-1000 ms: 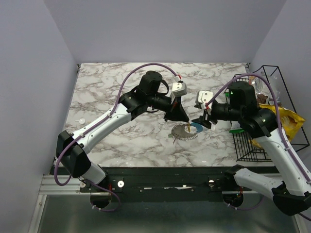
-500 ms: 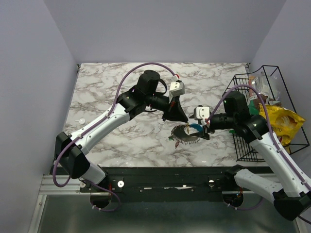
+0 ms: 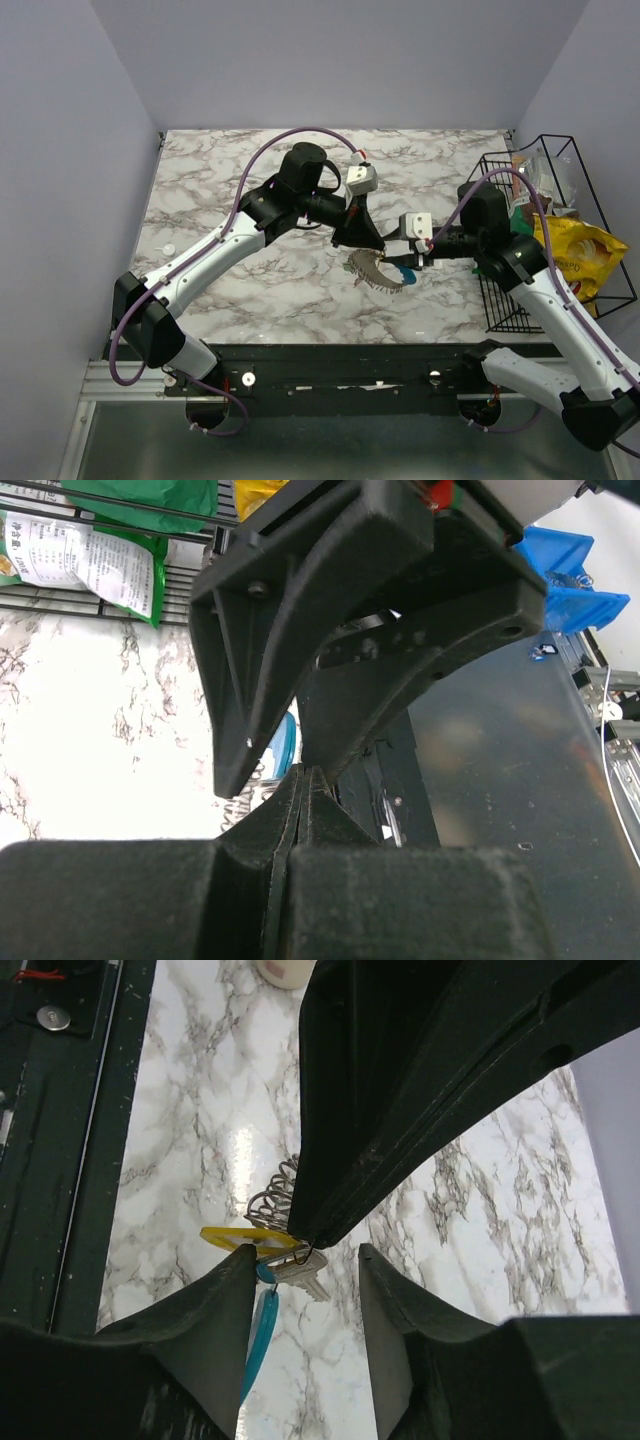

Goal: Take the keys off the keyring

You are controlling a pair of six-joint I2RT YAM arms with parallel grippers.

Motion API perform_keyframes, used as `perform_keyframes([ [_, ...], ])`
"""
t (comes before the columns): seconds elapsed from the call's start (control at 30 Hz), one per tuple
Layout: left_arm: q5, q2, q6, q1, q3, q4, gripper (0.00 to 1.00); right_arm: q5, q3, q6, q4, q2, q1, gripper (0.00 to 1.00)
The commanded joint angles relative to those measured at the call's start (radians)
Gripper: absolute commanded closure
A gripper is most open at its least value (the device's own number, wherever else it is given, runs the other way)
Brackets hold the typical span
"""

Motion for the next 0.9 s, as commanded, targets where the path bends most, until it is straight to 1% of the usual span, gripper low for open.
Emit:
perform_keyframes([
  [0.0,0.041,-0.043,-0.014,0.007,-0.008,0.037,1.0,-0.038,-0.016,0.012,0.031,0.01,-0.004,0.54],
  [0.13,0.04,-0.046,-0.02,0.01,-0.009,0.042,1.0,-0.034,-0.019,0.017,0.031,0.004,-0.004,0.76],
  [0.3,0.032,-0.049,-0.018,0.015,-0.011,0.042,1.0,0.009,-0.024,0.021,0.028,-0.029,-0.004,0.83],
  [0.33,0.033,-0.052,-0.017,0.015,-0.011,0.042,1.0,0.017,-0.022,0.02,0.027,-0.034,-0.003,0.87],
  [0.4,0.03,-0.05,-0.017,0.016,-0.014,0.04,1.0,0.045,-0.021,0.018,0.024,-0.051,-0.004,0.92],
  [0.53,0.023,-0.053,-0.015,0.018,-0.017,0.04,1.0,0.078,-0.004,0.023,0.016,-0.068,-0.003,0.95],
  [0.87,0.015,-0.055,-0.02,0.019,-0.02,0.043,1.0,0.16,0.021,0.031,-0.002,-0.062,-0.003,0.93],
])
